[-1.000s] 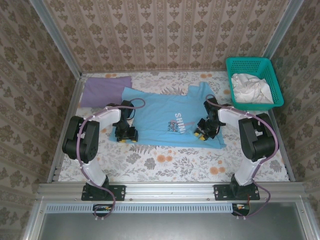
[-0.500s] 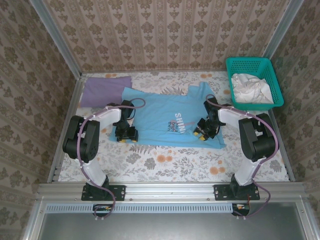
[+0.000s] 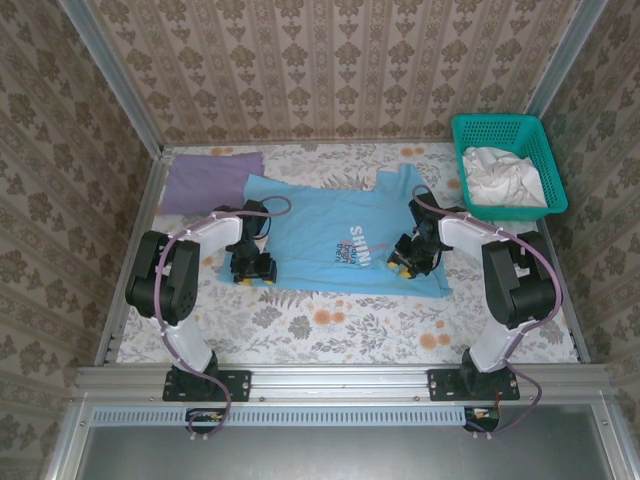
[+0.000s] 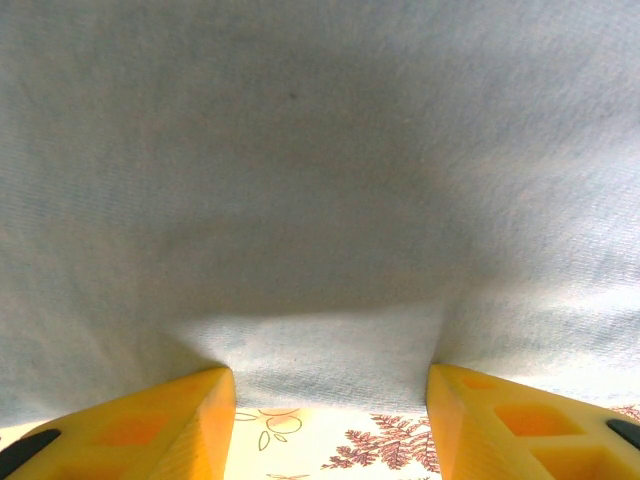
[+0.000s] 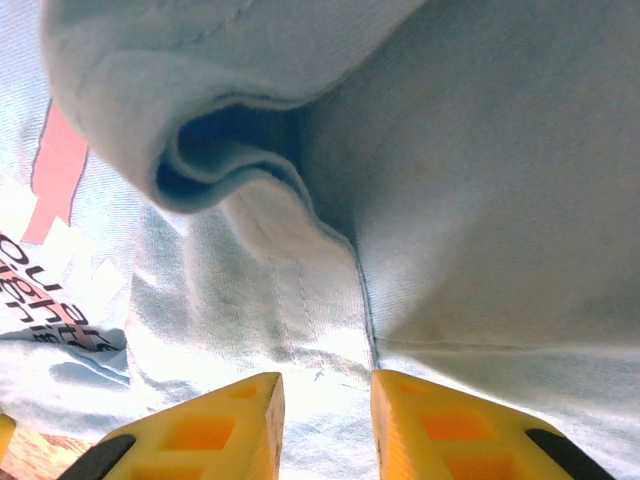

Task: Fold and stack the t-shirts

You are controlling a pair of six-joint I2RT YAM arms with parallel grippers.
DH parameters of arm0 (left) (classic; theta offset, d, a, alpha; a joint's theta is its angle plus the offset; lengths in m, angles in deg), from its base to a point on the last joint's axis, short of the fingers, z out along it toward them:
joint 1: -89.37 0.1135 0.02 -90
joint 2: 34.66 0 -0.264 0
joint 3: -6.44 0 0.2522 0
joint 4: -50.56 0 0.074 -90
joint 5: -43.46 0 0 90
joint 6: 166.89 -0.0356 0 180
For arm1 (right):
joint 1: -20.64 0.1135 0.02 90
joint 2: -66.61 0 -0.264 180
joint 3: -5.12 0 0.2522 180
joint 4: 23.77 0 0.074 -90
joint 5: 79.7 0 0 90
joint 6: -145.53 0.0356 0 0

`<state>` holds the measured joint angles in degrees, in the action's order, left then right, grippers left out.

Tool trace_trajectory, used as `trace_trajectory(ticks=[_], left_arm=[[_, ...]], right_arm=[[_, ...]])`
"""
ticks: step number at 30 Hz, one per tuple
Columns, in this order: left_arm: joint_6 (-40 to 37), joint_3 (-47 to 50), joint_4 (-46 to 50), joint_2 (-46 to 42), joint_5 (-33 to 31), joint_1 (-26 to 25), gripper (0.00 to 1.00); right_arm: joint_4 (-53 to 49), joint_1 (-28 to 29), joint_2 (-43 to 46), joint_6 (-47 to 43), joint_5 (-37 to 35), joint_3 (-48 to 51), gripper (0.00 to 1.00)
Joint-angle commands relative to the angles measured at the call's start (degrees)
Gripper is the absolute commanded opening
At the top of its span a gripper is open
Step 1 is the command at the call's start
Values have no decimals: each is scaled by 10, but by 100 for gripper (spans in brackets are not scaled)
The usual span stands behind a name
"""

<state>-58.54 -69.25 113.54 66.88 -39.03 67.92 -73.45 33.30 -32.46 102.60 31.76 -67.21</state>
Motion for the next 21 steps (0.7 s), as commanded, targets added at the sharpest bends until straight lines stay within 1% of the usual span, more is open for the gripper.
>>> trace_trajectory(ticks=[1, 14, 16, 21], left_arm=[[-10, -5, 7, 12, -2, -3, 54], [-9, 0, 8, 5, -2, -4, 55], [-9, 1, 7, 5, -3, -4, 55], [-9, 1, 7, 5, -3, -4, 55]], right_arm=[[-9, 2, -7, -12, -3, -8, 31], [-6, 3, -37, -16, -10, -18, 30], [-4, 3, -39, -17, -10, -16, 28], [1, 4, -40, -10, -9, -13, 19]])
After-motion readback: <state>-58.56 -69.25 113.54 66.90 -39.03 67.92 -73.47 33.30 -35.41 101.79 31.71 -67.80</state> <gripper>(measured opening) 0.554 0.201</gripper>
